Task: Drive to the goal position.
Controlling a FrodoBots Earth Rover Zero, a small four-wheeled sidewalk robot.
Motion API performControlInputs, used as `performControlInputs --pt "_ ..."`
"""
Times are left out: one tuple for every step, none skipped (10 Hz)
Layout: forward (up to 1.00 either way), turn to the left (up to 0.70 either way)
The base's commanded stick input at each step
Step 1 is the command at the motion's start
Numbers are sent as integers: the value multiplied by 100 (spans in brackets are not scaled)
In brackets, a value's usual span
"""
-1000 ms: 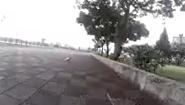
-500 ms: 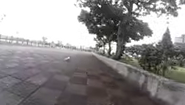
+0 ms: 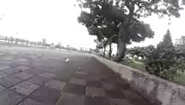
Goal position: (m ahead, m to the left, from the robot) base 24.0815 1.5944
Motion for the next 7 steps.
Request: performControlInputs --pt "70 0" --pt "70 0" --pt "70 0" --pt "70 0" --pt "70 0" --pt "70 0" --pt "70 0"
